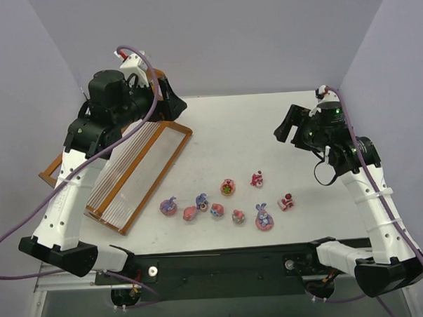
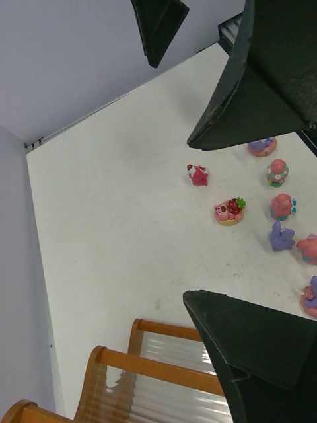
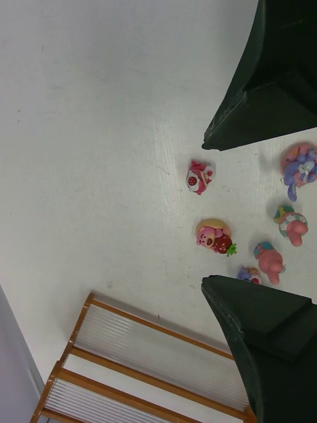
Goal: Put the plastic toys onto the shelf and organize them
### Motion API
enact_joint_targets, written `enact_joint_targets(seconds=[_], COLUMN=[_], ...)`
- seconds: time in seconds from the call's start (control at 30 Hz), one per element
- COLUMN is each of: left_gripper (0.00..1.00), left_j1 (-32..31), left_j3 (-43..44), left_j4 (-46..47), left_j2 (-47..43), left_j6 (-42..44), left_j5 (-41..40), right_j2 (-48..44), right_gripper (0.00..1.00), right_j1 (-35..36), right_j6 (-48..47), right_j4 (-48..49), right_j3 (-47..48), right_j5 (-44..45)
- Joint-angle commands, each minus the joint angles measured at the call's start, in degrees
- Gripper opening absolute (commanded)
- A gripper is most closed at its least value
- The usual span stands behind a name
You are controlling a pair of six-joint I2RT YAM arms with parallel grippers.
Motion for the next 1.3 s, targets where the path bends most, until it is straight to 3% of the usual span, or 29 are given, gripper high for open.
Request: enact_joint_targets(seconds=[0.0, 0.17, 0.3, 0.47, 0.67, 0.9, 1.27], left_gripper=[0.97, 0.97, 0.97, 0.97, 0.97, 0.97, 0.97], left_j1=[-0.2, 0.1, 0.9, 2.9, 2.9, 2.7, 2.1], left_j3=[-3.4, -12.1, -13.0, -11.2, -11.5, -13.6, -13.8], left_j4=[3.4, 12.1, 11.0, 7.1, 7.1, 6.1, 3.1], left_j2=[-2.5, -9.5, -11.4, -10.4, -10.6, -11.7, -11.5], left_j6=[0.5, 1.1, 1.3, -0.3, -1.1, -2.3, -3.6], left_j5=[2.2, 1.8, -4.1, -6.2, -4.6, -4.2, -8.7], right_j2=[-1.1, -1.9, -1.1, 1.9, 10.6, 21.4, 35.8], right_gripper=[0.79, 0.79, 0.72, 0.72, 0.67, 0.64, 0.58], right_j1=[0.3, 0.4, 2.5, 15.1, 27.6, 36.4, 37.9], right_j6=[2.3, 4.2, 6.0, 10.3, 19.7, 26.0, 28.8], right_j4=[-3.5, -5.8, -7.4, -8.4, -7.7, -6.3, -6.1], right_j3=[0.2, -1.3, -1.3, -1.5, -2.8, -1.6, 0.7], right_j5=[1.2, 2.0, 2.0, 13.1, 18.9, 21.1, 21.4])
